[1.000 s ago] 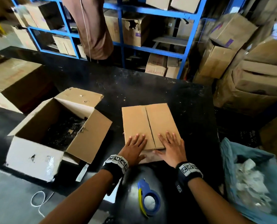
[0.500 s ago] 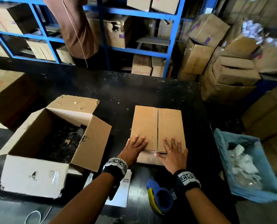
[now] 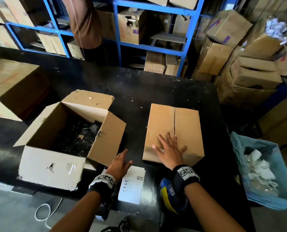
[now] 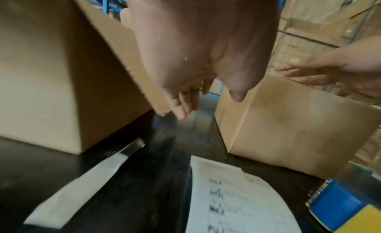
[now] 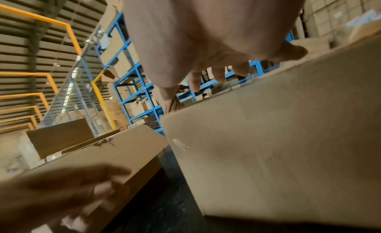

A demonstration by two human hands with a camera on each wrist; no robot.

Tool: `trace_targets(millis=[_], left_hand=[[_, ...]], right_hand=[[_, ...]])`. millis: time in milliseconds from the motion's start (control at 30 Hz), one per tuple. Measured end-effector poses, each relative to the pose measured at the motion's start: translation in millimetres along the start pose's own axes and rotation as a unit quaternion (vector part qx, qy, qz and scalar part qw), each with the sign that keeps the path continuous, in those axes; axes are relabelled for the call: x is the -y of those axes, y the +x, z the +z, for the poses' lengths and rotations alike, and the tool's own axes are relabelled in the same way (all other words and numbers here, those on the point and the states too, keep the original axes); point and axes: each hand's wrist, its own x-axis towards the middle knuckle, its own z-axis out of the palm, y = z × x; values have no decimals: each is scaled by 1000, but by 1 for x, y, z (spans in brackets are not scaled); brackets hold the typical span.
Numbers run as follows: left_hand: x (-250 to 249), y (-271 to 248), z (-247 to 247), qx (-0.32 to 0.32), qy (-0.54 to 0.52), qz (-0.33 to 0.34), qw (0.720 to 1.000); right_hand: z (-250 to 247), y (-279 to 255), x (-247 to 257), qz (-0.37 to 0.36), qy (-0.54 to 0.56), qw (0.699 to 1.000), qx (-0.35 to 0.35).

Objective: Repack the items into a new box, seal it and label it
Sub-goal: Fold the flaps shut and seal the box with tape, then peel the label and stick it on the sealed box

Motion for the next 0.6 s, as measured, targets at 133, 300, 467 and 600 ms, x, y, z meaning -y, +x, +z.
trace_targets(millis=[133,300,467,600], left_hand=[[46,-16,29,41,-3,-107,993],[58,-28,47,44,-67,-171,982],[74,-27,57,44,-159,-241,957],[78,-28,56,31,-196,-244,949]], right_hand=[[18,4,4,27,-29,999,10],[18,5,4,37,-25,999,13],[20,6,4,42,-25,999,13],[19,7,2,38,-23,999,22]])
